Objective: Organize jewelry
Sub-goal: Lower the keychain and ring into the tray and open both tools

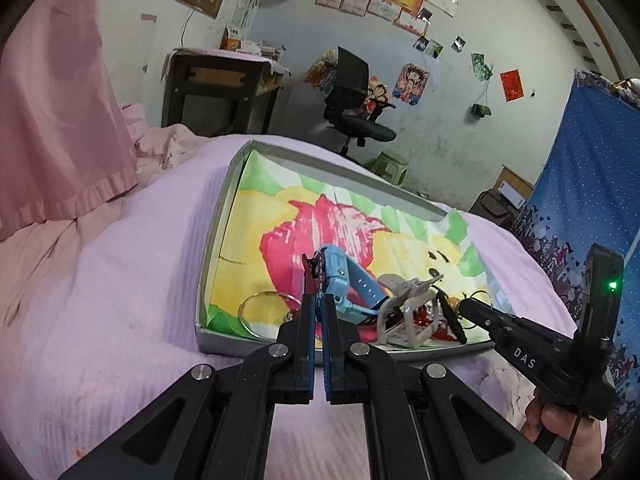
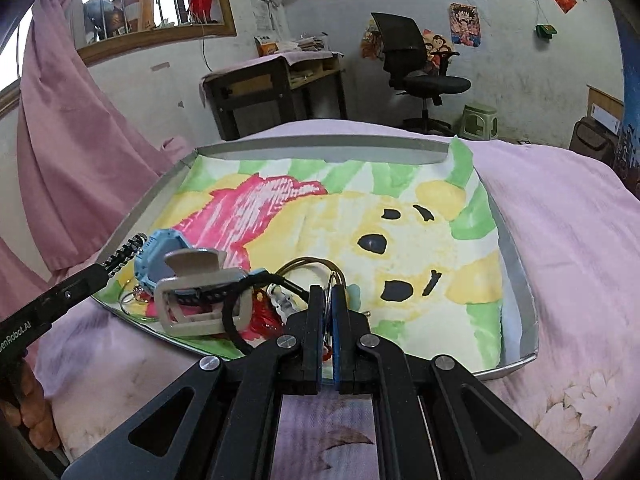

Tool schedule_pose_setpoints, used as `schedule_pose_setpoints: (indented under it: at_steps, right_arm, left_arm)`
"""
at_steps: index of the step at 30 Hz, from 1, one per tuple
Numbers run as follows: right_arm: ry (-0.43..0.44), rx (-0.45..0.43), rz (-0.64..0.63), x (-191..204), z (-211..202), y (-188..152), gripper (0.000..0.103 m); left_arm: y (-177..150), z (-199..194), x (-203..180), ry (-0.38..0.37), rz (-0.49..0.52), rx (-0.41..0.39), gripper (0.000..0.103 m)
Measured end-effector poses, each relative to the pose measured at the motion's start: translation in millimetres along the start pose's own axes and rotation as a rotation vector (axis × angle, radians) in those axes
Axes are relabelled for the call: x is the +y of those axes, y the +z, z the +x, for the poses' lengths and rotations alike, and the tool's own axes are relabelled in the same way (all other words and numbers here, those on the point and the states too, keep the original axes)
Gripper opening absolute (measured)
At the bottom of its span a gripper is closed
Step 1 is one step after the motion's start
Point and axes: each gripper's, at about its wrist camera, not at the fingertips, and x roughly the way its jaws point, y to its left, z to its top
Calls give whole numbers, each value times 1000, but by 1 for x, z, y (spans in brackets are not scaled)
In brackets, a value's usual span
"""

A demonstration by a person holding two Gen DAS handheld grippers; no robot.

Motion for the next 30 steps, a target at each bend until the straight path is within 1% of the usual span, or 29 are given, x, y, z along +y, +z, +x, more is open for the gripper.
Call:
schedule_pose_setpoints:
  at_steps: [5,10,11,13,15,16,17,18,19,20,22,23,24,26,27,28,30]
  right_arm:
    - [-10,11,-10,4,0,-3,4]
    - [-8,17,-14,3,-1,-4,4]
    - [-9,18,-17,4,-2,-5,5]
    - [-12,14,-21,5,-4,-5,12]
    - [-22,-1,-23,5,-9,-6,31]
    - [-24,-13,-24,5,-12,-6,34]
    - [-24,-20,-24,5,-14,-5,35]
    - [-28,-27,-25,5,-17,-5,35]
    - [-30,-36,-25,6,-20,-4,35]
    - [-31,-46,-26,6,-23,-4,35]
    - [-33,-67,-28,8,-30,-5,35]
    - [-32,-75,-29,9,-33,-5,37]
    - [-32,-89,-27,10,-37,-6,42]
    - [-26,-119,-23,11,-45,-6,48]
    - [-27,-130,-21,11,-49,-6,52]
    - [-28,-142,-18,11,-52,-6,54]
    - [-32,-172,-6,11,-61,-7,64]
  left_arm:
    - [-2,3,1,4,-8,31,4]
    - [-1,4,0,4,-4,37,4]
    - [-1,3,0,4,-3,38,5]
    - [-1,3,0,6,-1,38,7]
    - [-1,2,0,4,0,31,15]
    - [-1,2,0,3,1,26,24]
    - [-1,0,-1,3,3,19,35]
    - [-1,-2,-2,4,6,10,41]
    - [-1,-5,-2,10,8,-6,49]
    - [-1,-8,-2,10,10,-18,51]
    - [0,-12,-4,8,16,-27,52]
    - [1,-13,-5,10,19,-29,55]
    - [0,-15,-6,18,26,-36,58]
    - [0,-20,-9,28,37,-52,71]
    - [0,-23,-10,30,44,-60,74]
    - [-1,-26,-11,30,52,-68,78]
    - [-2,-31,-13,32,63,-79,84]
